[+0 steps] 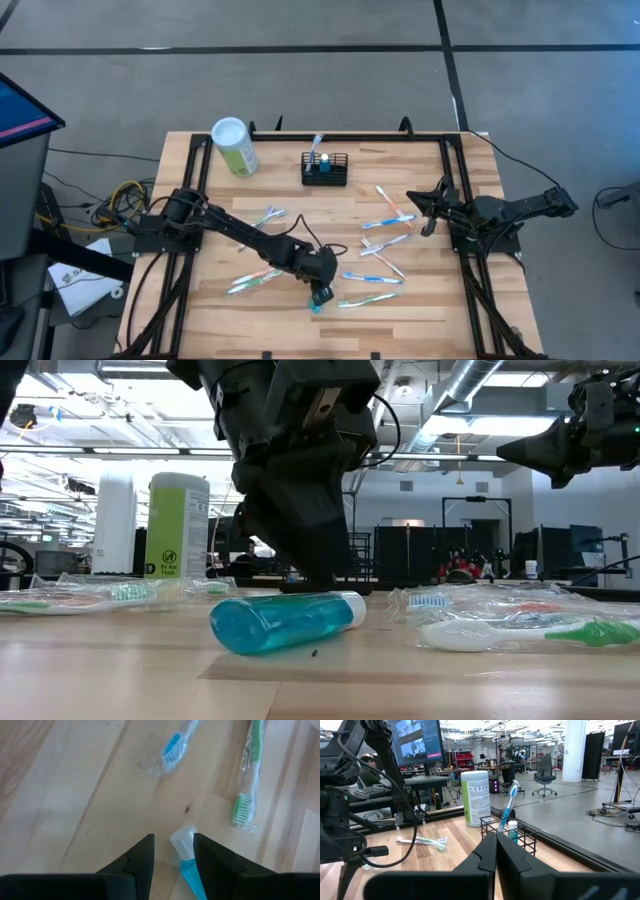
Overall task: Pick & Place toothbrushing station
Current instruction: Put the mouthwash into the black wire organizer
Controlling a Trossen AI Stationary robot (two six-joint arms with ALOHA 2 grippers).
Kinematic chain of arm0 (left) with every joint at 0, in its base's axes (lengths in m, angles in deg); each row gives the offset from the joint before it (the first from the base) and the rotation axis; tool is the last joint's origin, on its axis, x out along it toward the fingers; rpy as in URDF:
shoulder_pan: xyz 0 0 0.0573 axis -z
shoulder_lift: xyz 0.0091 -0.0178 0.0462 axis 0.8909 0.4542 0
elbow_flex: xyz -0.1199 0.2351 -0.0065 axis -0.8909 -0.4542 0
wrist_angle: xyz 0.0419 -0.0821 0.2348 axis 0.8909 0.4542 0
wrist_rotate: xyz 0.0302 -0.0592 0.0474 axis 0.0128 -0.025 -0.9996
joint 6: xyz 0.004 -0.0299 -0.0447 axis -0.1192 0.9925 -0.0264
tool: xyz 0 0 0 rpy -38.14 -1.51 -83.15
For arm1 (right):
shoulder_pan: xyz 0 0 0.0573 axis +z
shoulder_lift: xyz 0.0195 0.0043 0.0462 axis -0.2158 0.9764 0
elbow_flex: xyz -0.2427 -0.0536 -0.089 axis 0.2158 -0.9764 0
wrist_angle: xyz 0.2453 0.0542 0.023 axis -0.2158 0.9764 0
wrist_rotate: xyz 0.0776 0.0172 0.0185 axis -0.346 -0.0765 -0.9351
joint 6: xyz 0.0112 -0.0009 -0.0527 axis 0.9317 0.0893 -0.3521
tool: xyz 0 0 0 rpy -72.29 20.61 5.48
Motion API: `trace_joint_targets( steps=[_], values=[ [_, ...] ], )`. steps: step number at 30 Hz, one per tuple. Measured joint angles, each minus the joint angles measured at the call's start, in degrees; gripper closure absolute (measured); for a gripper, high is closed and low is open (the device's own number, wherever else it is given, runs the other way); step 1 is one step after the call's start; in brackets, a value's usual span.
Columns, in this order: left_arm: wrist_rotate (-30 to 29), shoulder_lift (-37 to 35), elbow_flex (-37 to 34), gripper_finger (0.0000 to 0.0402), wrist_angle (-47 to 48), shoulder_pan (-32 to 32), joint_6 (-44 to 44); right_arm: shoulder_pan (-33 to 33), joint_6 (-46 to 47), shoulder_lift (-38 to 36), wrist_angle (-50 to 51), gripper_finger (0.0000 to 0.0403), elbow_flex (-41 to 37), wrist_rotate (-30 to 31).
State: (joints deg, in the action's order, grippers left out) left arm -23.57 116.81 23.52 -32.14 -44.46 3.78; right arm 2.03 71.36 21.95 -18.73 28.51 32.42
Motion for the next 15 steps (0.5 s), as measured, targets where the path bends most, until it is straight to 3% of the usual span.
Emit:
trace_joint_targets(
  steps=[15],
  values=[
    [2.58,1.11,0.26,0.0270,-0.09,-0.62,1.98,0.00,0.00,0.00,0.00,0.0401,0.02,0.00]
  ],
)
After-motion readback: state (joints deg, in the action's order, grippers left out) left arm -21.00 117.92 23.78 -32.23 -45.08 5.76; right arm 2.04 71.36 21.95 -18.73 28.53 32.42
